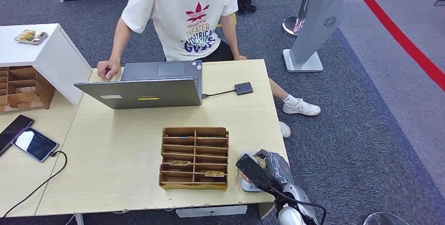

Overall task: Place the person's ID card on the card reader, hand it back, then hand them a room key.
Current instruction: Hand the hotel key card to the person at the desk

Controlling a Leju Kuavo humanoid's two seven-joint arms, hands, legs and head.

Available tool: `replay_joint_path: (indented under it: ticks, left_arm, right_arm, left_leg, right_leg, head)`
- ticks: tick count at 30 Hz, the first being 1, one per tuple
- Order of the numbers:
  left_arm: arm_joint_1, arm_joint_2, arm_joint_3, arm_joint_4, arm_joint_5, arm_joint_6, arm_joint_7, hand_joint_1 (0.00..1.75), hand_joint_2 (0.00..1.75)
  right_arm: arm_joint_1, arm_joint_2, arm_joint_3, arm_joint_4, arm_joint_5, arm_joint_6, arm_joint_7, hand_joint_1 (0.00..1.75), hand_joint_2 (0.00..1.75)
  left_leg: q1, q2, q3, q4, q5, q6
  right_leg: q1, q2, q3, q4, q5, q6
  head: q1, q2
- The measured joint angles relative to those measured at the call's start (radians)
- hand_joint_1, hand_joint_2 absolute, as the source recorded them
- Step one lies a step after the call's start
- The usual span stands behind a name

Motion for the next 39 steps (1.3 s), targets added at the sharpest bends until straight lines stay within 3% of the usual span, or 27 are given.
replay_joint_path:
  ticks: [39]
  left_arm:
    - [0.000, 0.000, -0.016, 0.000, -0.001, 0.000, 0.000, 0.00, 0.00]
  right_arm:
    - [0.002, 0.000, -0.004, 0.000, -0.001, -0.002, -0.001, 1.75, 1.75]
  left_leg:
    - [0.000, 0.000, 0.000, 0.000, 0.000, 0.000]
  right_leg:
    - [0.000, 0.000, 0.000, 0.000, 0.000, 0.000]
  head:
    - [0.000, 0.000]
